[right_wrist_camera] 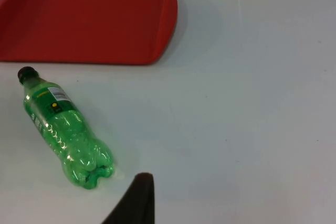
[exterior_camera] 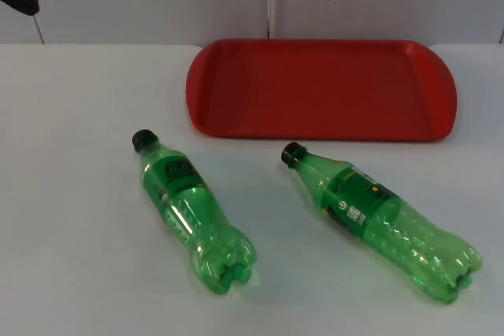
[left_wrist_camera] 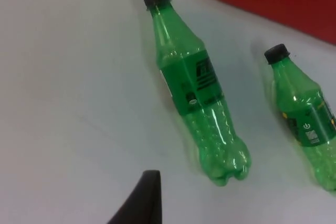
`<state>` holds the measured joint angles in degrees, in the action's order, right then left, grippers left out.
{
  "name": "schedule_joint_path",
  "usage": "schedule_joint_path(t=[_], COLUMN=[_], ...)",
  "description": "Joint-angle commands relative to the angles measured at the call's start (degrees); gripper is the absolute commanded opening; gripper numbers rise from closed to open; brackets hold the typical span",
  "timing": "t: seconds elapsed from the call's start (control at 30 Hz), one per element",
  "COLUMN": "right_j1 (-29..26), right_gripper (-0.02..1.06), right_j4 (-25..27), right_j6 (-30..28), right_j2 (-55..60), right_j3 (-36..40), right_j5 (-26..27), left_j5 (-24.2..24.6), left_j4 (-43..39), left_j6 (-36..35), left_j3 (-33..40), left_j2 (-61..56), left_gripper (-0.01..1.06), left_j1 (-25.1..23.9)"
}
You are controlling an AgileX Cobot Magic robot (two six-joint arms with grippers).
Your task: Place the bottle upright on the tray.
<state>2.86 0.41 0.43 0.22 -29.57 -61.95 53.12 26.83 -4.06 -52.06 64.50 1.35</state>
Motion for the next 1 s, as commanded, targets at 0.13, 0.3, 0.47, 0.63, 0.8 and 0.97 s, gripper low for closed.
schedule_joint_path(t=[0.13, 0.3, 0.47, 0.63, 0.8, 0.97], right_j1=[-0.2, -0.2, -0.2, -0.2, -0.2, -0.2], right_gripper=[1.05, 1.05, 1.05, 1.05, 1.05, 1.05], right_j4=[0.3, 0.3, 0.3, 0.3, 0.3, 0.3], right_j6=[0.3, 0.3, 0.3, 0.3, 0.3, 0.3], right_j2=[-0.2, -0.2, -0.2, -0.2, -0.2, -0.2], right_j3=[0.1, 0.1, 0.1, 0.1, 0.1, 0.1], right_j5=[0.2, 0.2, 0.2, 0.2, 0.2, 0.2], left_j5=[-1.9, -1.7, -1.6, -0.9, -1.0, -4.6], left_j4=[-10.3, -17.1, -18.1, -25.0, -27.7, -26.4], left_j6=[-14.0, -23.8, -27.9, -34.6, -40.2, -42.0], left_j3=[-2.3, -5.0, -9.7, -14.8, -17.1, -17.1], left_j2=[5.3, 11.3, 18.1, 24.4, 30.7, 35.4], left_gripper=[1.05, 1.05, 1.05, 1.05, 1.05, 1.05], left_j1=[7.7, 13.5, 17.8, 22.3, 23.9, 25.3])
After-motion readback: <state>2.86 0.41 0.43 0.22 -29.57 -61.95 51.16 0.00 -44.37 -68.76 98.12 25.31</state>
